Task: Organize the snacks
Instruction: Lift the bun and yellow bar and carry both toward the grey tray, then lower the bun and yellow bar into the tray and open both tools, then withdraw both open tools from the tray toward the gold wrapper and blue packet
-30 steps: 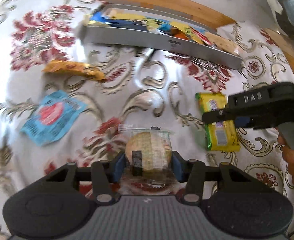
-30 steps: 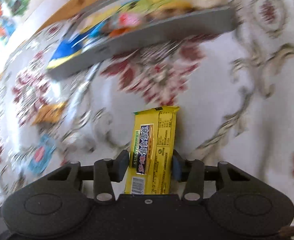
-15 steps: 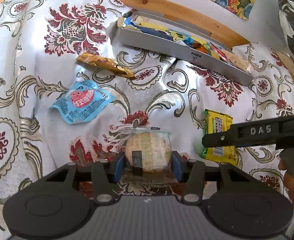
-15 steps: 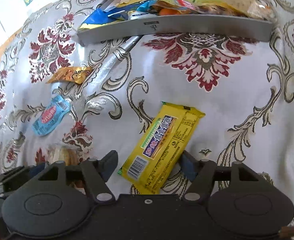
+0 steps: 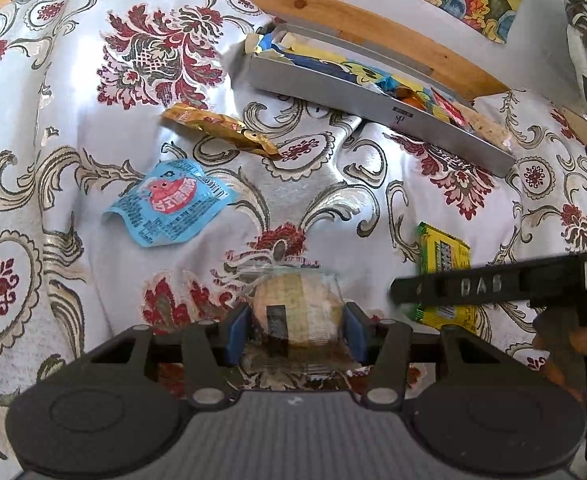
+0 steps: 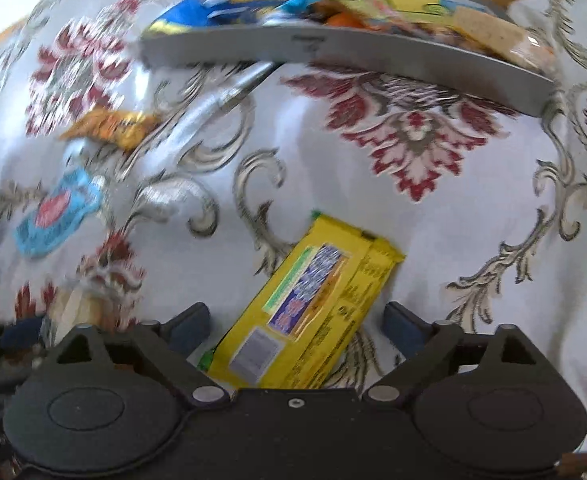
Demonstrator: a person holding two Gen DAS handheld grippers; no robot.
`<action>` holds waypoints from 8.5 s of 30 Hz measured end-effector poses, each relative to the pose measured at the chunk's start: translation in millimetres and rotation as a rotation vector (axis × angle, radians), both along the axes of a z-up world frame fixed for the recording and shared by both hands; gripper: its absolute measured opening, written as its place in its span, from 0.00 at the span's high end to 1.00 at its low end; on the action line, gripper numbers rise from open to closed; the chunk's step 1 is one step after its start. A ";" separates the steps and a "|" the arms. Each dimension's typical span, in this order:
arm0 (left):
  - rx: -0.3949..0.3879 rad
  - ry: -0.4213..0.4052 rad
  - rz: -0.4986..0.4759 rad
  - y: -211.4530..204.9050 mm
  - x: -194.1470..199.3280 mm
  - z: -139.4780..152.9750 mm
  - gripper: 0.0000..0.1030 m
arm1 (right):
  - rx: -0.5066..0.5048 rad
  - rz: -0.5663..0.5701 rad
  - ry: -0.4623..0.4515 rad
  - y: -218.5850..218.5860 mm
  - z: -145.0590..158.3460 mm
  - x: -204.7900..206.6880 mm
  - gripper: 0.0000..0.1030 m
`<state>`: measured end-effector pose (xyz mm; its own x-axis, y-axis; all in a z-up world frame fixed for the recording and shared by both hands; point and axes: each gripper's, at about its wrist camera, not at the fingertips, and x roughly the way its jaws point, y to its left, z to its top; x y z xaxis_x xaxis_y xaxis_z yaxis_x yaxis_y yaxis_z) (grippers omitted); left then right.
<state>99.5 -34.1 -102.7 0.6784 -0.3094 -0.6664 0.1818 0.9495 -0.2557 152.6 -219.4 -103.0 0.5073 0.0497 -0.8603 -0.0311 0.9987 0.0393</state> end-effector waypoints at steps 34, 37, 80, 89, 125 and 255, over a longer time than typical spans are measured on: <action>-0.006 -0.004 -0.004 -1.9 -0.1 1.3 0.50 | -0.079 0.041 -0.009 4.0 9.6 -22.6 0.47; -0.005 -0.008 -0.005 -1.3 -1.1 1.6 0.51 | -0.086 0.057 -0.019 6.2 10.9 -24.2 0.48; -0.018 -0.150 0.049 9.5 -17.6 22.8 0.51 | -0.719 0.496 -0.309 76.4 5.4 -64.7 0.55; -0.024 -0.149 0.055 10.7 -16.6 23.1 0.51 | -0.704 0.472 -0.325 75.0 9.9 -64.3 0.55; -0.041 -0.189 0.026 -4.3 14.9 49.9 0.51 | -0.656 0.340 -0.467 59.9 43.4 -56.9 0.55; 0.245 -0.195 0.127 64.8 -73.7 89.1 0.01 | -0.154 0.113 -0.516 62.1 107.0 -134.3 0.01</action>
